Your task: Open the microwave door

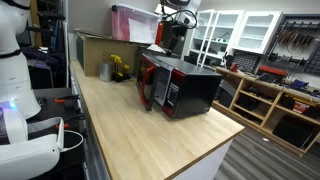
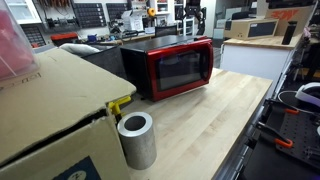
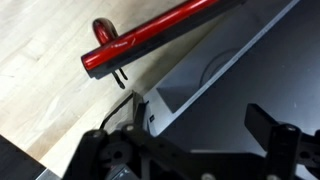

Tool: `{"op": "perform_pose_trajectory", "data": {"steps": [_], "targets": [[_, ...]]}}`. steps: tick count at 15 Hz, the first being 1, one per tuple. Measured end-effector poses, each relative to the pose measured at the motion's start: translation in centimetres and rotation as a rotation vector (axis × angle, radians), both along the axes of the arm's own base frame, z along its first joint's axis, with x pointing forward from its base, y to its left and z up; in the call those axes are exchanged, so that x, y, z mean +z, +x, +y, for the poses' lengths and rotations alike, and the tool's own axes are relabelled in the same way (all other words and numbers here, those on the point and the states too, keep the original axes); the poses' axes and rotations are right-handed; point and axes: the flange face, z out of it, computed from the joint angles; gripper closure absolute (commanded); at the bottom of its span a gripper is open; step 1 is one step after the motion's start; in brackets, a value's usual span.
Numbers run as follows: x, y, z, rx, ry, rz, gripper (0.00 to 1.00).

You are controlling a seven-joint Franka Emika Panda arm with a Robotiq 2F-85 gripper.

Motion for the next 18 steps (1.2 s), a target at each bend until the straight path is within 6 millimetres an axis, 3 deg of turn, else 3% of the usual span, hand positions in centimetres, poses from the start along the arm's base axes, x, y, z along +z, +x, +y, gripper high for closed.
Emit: {"op": "perform_pose_trajectory", "data": {"steps": [4, 12, 15, 18], "targets": [[-1.6, -0.7, 0.7, 0.112, 0.006, 0.036, 0.0], [-10.0, -2.8, 1.3, 0.302, -0.056, 0.093, 0.0], [-10.8, -3.7, 3.3, 0.373, -0.025, 0.103, 0.0], [-9.8, -4.5, 6.1, 0.441, 0.007, 0.092, 0.0]]}}
